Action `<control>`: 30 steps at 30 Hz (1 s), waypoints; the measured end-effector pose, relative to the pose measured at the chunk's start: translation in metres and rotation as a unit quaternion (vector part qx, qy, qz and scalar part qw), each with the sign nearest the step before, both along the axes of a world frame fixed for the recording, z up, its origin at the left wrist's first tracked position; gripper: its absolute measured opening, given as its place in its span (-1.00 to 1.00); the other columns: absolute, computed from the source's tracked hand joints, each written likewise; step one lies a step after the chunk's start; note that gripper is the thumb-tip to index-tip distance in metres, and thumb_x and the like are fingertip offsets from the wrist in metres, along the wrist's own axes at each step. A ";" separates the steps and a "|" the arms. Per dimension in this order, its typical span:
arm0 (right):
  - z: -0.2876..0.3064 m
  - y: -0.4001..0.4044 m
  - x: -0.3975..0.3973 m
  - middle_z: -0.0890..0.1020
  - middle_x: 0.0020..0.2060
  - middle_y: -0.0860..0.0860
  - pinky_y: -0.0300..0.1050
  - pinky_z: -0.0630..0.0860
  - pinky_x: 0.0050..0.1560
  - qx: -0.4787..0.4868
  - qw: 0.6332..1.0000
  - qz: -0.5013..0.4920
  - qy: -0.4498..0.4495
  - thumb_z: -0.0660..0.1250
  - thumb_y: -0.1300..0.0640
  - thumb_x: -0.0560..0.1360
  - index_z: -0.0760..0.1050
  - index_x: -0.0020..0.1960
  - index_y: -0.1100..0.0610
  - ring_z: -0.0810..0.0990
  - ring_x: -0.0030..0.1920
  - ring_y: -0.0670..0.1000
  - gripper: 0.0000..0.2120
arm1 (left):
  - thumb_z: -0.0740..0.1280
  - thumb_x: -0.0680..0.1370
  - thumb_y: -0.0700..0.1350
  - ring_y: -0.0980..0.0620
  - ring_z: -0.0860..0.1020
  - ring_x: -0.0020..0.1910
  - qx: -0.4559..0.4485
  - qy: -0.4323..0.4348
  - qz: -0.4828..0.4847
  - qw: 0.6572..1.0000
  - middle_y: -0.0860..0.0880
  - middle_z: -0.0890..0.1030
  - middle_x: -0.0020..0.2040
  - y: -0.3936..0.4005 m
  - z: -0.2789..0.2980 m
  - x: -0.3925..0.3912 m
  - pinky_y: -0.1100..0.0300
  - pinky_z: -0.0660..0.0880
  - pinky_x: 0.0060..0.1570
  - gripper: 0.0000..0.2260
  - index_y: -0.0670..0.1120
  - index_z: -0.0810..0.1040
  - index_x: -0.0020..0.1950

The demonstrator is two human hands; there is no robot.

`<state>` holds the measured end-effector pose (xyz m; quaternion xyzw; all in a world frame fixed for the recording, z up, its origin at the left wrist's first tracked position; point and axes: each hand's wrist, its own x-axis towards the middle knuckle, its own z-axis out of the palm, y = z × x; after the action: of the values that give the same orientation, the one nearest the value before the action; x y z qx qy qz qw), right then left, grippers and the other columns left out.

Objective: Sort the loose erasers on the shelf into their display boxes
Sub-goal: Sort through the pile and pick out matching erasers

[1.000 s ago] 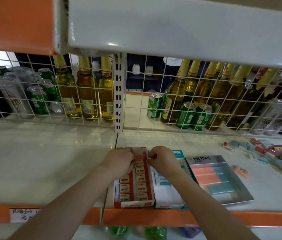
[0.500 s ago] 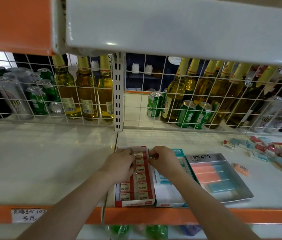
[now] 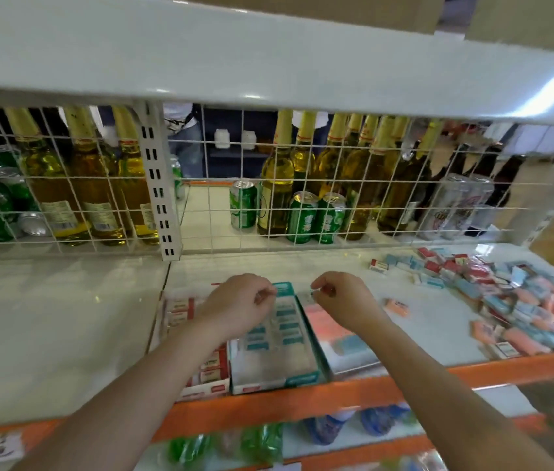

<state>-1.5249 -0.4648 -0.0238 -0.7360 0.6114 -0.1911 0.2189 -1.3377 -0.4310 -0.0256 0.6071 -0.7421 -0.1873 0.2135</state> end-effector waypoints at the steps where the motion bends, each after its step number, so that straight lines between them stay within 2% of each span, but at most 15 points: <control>1: 0.000 0.000 -0.013 0.62 0.01 0.05 -0.23 0.41 -0.10 -0.002 1.000 -0.011 -0.001 0.23 0.21 0.52 0.56 0.11 0.13 0.53 -0.07 0.00 -0.79 | 0.23 0.57 -0.07 0.12 0.50 0.03 0.005 -0.006 -0.011 1.000 0.04 0.56 0.12 -0.002 0.000 -0.012 0.14 0.47 0.11 -0.79 -0.01 0.56 0.16; 5: -0.005 0.001 -0.067 0.61 0.01 0.08 -0.25 0.33 -0.17 0.007 0.999 -0.041 0.011 0.21 0.20 0.53 0.55 0.10 0.13 0.51 -0.09 0.03 -0.79 | 0.24 0.57 -0.08 0.05 0.52 0.05 0.025 -0.021 -0.049 0.998 -0.01 0.58 0.11 -0.012 -0.003 -0.063 0.11 0.47 0.09 -0.79 -0.05 0.58 0.14; 8: -0.009 -0.001 -0.105 0.62 0.02 0.05 -0.23 0.37 -0.12 0.010 0.998 -0.055 0.027 0.21 0.18 0.52 0.56 0.09 0.11 0.53 -0.03 0.03 -0.79 | 0.24 0.56 -0.07 0.03 0.53 0.03 0.020 -0.027 -0.061 0.998 -0.03 0.59 0.09 -0.018 -0.004 -0.101 0.10 0.47 0.06 -0.80 -0.06 0.60 0.11; 12: -0.016 -0.007 -0.153 0.59 0.09 0.04 -0.22 0.39 -0.03 0.020 0.996 -0.073 0.047 0.22 0.20 0.51 0.55 0.14 0.11 0.53 0.07 0.03 -0.76 | 0.23 0.57 -0.08 0.00 0.50 0.13 0.017 -0.031 -0.066 0.997 -0.02 0.54 0.18 -0.031 -0.009 -0.150 0.13 0.43 0.13 -0.75 -0.05 0.52 0.23; 16: -0.020 -0.019 -0.202 0.55 0.16 0.08 -0.24 0.39 0.01 0.022 0.994 -0.091 0.062 0.27 0.19 0.50 0.49 0.23 0.12 0.52 0.05 0.01 -0.70 | 0.24 0.56 -0.05 -0.03 0.41 0.27 0.026 -0.046 -0.072 0.996 -0.05 0.42 0.32 -0.048 -0.015 -0.193 0.14 0.34 0.25 -0.61 -0.06 0.36 0.39; 19: -0.020 -0.028 -0.233 0.51 0.22 0.08 -0.18 0.42 0.09 0.016 0.991 -0.113 0.076 0.28 0.19 0.49 0.46 0.28 0.12 0.53 0.14 0.05 -0.65 | 0.23 0.57 -0.03 -0.03 0.41 0.28 0.052 -0.065 -0.076 0.994 -0.06 0.40 0.33 -0.060 -0.020 -0.219 0.17 0.32 0.24 -0.61 -0.06 0.36 0.39; 22: -0.021 -0.039 -0.263 0.54 0.21 0.12 -0.20 0.39 0.01 0.008 0.989 -0.124 0.079 0.27 0.22 0.47 0.49 0.25 0.15 0.53 0.14 0.11 -0.65 | 0.23 0.56 -0.02 0.00 0.46 0.22 0.087 -0.062 -0.080 0.991 -0.05 0.39 0.32 -0.070 -0.026 -0.245 0.17 0.37 0.22 -0.61 -0.06 0.38 0.38; 25: -0.019 -0.047 -0.286 0.54 0.23 0.12 -0.16 0.42 0.09 -0.002 0.988 -0.134 0.082 0.26 0.18 0.51 0.49 0.26 0.16 0.52 0.18 0.10 -0.67 | 0.22 0.57 0.00 -0.03 0.41 0.29 0.097 -0.075 -0.073 0.990 -0.05 0.33 0.40 -0.080 -0.030 -0.265 0.13 0.33 0.28 -0.57 -0.05 0.31 0.42; 26: -0.019 -0.050 -0.293 0.55 0.21 0.11 -0.14 0.44 0.07 0.002 0.987 -0.133 0.086 0.26 0.18 0.51 0.49 0.26 0.16 0.54 0.15 0.10 -0.68 | 0.22 0.57 0.00 -0.03 0.37 0.33 0.096 -0.082 -0.071 0.989 -0.04 0.31 0.43 -0.084 -0.032 -0.271 0.14 0.30 0.32 -0.55 -0.06 0.29 0.44; 27: -0.019 -0.053 -0.299 0.57 0.16 0.12 -0.18 0.48 -0.05 0.009 0.987 -0.127 0.093 0.25 0.18 0.51 0.49 0.24 0.16 0.56 0.07 0.09 -0.69 | 0.22 0.57 0.01 -0.02 0.32 0.38 0.096 -0.089 -0.068 0.989 -0.04 0.28 0.45 -0.087 -0.034 -0.277 0.15 0.25 0.35 -0.54 -0.06 0.26 0.45; 29: -0.020 -0.060 -0.307 0.59 0.03 0.10 -0.33 0.32 -0.37 0.022 0.986 -0.103 0.132 0.24 0.19 0.50 0.51 0.18 0.17 0.49 -0.12 0.02 -0.74 | 0.21 0.58 0.03 -0.01 0.24 0.43 0.092 -0.100 -0.060 0.989 -0.04 0.25 0.48 -0.094 -0.037 -0.286 0.16 0.18 0.39 -0.51 -0.07 0.22 0.47; 30: -0.021 -0.063 -0.310 0.57 -0.01 0.09 -0.36 0.24 -0.42 0.026 0.984 -0.094 0.151 0.23 0.20 0.51 0.51 0.15 0.16 0.45 -0.16 0.00 -0.76 | 0.21 0.58 0.03 0.00 0.22 0.45 0.086 -0.103 -0.056 0.989 -0.04 0.23 0.49 -0.098 -0.039 -0.290 0.17 0.16 0.41 -0.50 -0.08 0.21 0.48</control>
<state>-1.8347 -0.5277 -0.0444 -0.6897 0.7086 -0.0816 0.1243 -1.6281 -0.5289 -0.0643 0.5969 -0.7740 -0.1987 0.0717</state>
